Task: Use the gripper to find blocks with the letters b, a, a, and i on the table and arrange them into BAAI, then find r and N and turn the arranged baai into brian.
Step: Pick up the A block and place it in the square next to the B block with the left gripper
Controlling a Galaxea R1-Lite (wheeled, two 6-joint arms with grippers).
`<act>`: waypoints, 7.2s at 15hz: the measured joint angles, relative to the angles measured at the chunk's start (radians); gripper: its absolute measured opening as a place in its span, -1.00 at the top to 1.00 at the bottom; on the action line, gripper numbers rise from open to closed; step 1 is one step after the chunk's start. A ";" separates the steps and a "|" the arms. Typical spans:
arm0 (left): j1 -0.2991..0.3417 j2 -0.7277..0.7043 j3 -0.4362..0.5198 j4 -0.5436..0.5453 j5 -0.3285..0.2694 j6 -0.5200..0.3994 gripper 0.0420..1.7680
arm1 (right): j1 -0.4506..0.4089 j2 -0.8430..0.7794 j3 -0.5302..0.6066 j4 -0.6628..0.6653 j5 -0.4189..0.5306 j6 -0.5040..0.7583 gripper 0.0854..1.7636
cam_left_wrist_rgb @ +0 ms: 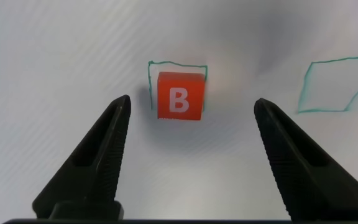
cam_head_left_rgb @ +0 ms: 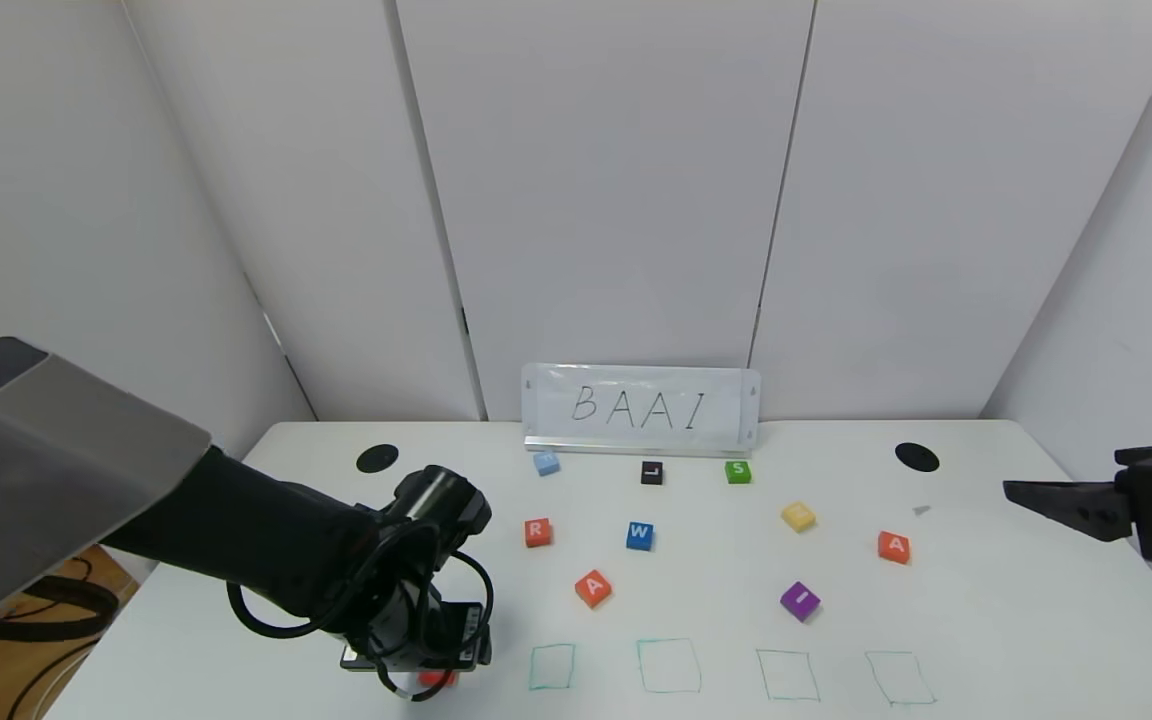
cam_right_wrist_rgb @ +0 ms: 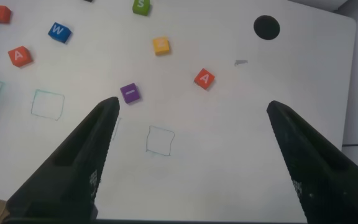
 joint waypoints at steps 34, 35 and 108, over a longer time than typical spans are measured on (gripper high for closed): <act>-0.213 0.275 -0.864 0.648 0.043 -0.881 -0.93 | 0.141 -0.029 0.039 -0.007 -0.146 0.007 -0.94; -0.216 0.296 -0.887 0.669 0.044 -0.904 -0.94 | 0.158 -0.032 0.044 -0.008 -0.162 0.007 -0.94; -0.243 0.237 -0.571 0.429 0.052 -0.231 0.47 | 0.283 -0.131 0.078 -0.007 -0.200 0.010 -0.94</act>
